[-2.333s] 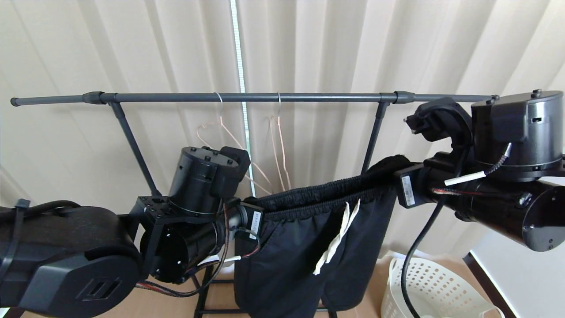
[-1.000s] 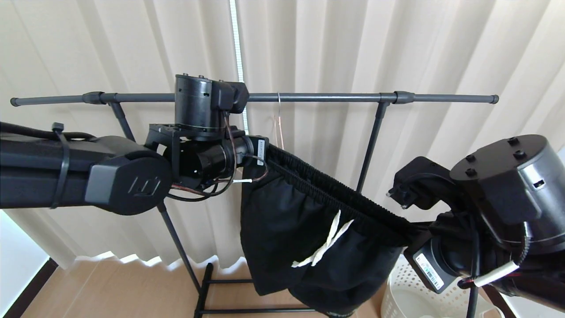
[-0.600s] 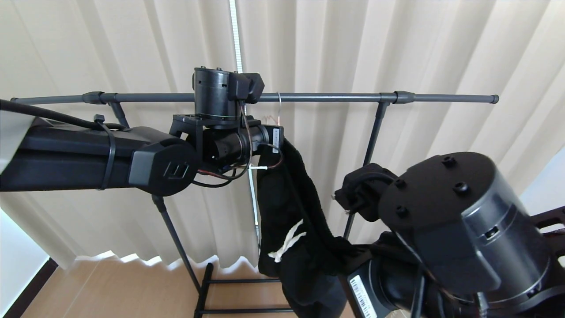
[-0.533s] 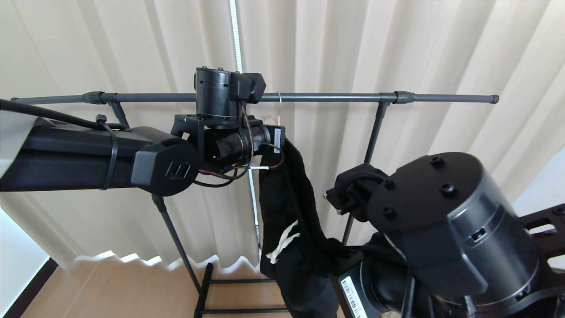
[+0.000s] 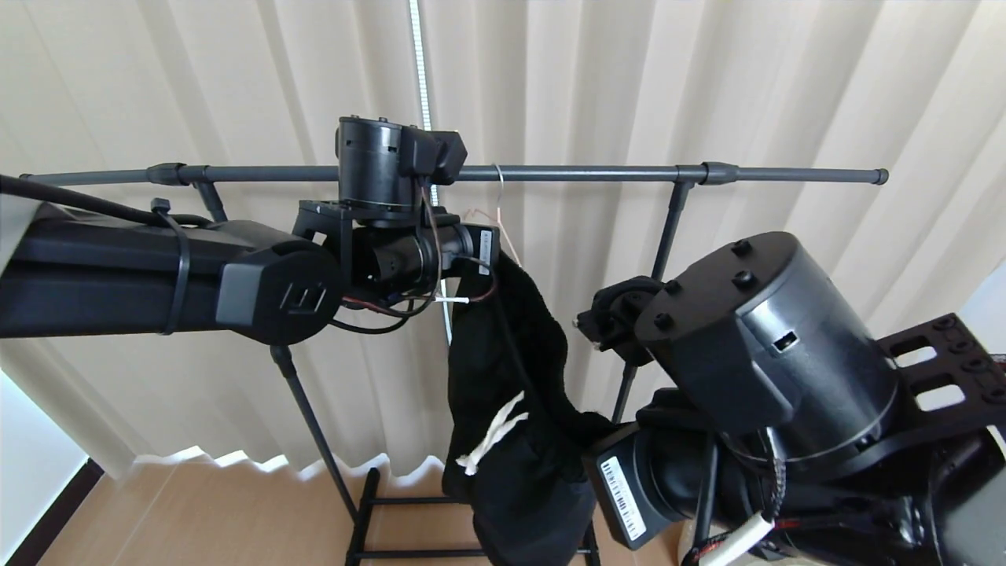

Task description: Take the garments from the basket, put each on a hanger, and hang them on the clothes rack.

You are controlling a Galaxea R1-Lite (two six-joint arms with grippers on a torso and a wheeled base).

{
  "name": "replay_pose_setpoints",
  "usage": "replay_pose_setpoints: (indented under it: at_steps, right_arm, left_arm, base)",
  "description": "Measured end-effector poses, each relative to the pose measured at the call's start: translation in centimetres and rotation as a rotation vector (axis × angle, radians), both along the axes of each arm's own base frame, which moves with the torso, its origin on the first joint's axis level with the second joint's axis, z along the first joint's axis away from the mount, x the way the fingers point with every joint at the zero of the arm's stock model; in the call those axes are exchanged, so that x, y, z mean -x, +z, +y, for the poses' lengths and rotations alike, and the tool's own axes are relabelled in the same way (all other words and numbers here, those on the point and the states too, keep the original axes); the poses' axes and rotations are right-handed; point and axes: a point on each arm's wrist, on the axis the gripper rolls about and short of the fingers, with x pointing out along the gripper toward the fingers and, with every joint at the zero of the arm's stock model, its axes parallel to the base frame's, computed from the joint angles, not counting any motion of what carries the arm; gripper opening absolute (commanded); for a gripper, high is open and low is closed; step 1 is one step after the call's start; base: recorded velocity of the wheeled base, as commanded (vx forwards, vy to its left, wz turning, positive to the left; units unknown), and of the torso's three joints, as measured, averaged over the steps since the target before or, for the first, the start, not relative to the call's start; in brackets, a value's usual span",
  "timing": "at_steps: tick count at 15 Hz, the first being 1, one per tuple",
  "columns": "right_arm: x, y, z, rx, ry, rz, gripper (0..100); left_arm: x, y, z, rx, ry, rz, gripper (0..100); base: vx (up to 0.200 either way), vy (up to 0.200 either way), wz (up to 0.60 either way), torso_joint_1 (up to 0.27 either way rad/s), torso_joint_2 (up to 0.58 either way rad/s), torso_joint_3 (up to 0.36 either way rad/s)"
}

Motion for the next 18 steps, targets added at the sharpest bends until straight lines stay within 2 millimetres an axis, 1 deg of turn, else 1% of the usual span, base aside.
replay_pose_setpoints:
  at_steps: [2, 4, 5, 7, 8, 10, 11, 13, 14, 16, 17, 18]
  right_arm:
    - [-1.9, -0.7, -1.7, 0.089, -0.064, -0.019, 0]
    - [-4.3, -0.8, -3.1, 0.144, -0.192, -0.067, 0]
    - [-5.5, -0.6, -3.2, 0.138, -0.235, -0.088, 0]
    - [-8.0, -0.3, -3.1, 0.121, -0.304, -0.117, 0]
    - [-9.1, -0.1, -2.8, 0.111, -0.323, -0.124, 0]
    - [-11.8, 0.4, -1.6, 0.066, -0.362, -0.156, 0]
    - [-12.8, 0.6, -1.0, 0.045, -0.371, -0.171, 0]
    - [-15.1, 1.5, 0.6, -0.013, -0.384, -0.216, 0]
    - [-16.0, 1.9, 1.4, -0.044, -0.389, -0.238, 0]
    - [-17.7, 2.3, 3.0, -0.102, -0.395, -0.275, 0]
    - [-18.2, 1.9, 3.8, -0.118, -0.39, -0.28, 0]
    - [-18.5, 1.5, 4.5, -0.134, -0.385, -0.282, 0]
  left_arm:
    - [0.7, 0.1, 1.6, -0.058, 0.017, 0.043, 0]
    - [2.3, 0.0, 3.6, -0.136, 0.026, 0.089, 0]
    - [3.3, -0.1, 4.5, -0.18, 0.02, 0.102, 0]
    - [6.1, -0.9, 6.5, -0.28, -0.004, 0.134, 0]
    - [7.2, -1.4, 7.1, -0.31, -0.013, 0.145, 0]
    - [9.9, -3.2, 8.2, -0.38, -0.054, 0.195, 0]
    - [11.0, -4.0, 8.2, -0.397, -0.081, 0.212, 0]
    - [14.0, -5.8, 7.0, -0.419, -0.178, 0.261, 0]
    - [15.0, -6.3, 6.3, -0.408, -0.213, 0.284, 0]
    - [16.7, -7.1, 4.4, -0.339, -0.265, 0.346, 0]
    - [17.3, -7.3, 3.4, -0.28, -0.279, 0.394, 0]
    - [17.6, -7.0, 2.0, -0.191, -0.284, 0.44, 0]
  base:
    - [0.0, 0.0, 0.0, 0.0, 0.0, 0.0]
    - [0.0, 0.0, 0.0, 0.0, 0.0, 0.0]
    - [0.0, 0.0, 0.0, 0.0, 0.0, 0.0]
    - [0.0, 0.0, 0.0, 0.0, 0.0, 0.0]
    - [0.0, 0.0, 0.0, 0.0, 0.0, 0.0]
    - [0.0, 0.0, 0.0, 0.0, 0.0, 0.0]
    - [0.0, 0.0, 0.0, 0.0, 0.0, 0.0]
    - [0.0, 0.0, 0.0, 0.0, 0.0, 0.0]
    - [0.0, 0.0, 0.0, 0.0, 0.0, 0.0]
    - [0.0, 0.0, 0.0, 0.0, 0.0, 0.0]
    - [0.0, 0.0, 0.0, 0.0, 0.0, 0.0]
    - [0.0, 0.0, 0.0, 0.0, 0.0, 0.0]
